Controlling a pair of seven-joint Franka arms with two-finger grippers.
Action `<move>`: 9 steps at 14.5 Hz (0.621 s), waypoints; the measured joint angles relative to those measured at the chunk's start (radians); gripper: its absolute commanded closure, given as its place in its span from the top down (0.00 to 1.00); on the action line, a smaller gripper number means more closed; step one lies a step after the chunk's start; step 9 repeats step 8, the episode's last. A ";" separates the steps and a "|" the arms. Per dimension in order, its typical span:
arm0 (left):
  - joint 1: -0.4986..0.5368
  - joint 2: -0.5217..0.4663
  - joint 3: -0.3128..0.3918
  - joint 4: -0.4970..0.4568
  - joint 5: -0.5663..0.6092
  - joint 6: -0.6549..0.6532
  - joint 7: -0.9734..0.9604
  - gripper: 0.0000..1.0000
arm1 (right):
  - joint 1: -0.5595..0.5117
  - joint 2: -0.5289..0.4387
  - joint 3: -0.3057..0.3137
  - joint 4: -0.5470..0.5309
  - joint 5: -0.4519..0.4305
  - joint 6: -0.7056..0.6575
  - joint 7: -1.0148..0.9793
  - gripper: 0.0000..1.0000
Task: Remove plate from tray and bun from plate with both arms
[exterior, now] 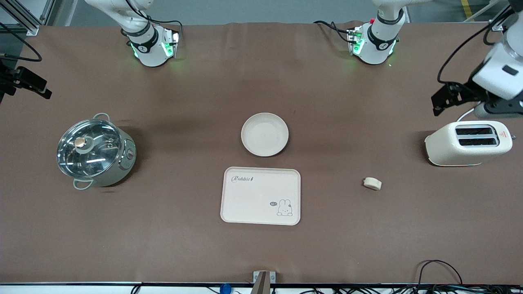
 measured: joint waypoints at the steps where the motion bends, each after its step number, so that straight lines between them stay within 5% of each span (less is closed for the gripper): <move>1: -0.045 -0.029 0.038 -0.026 -0.017 -0.008 0.000 1.00 | 0.000 0.000 0.000 0.000 0.000 0.002 0.000 1.00; 9: -0.087 -0.143 0.106 -0.137 -0.035 -0.015 0.035 1.00 | 0.000 0.000 0.000 0.000 0.000 0.001 0.000 1.00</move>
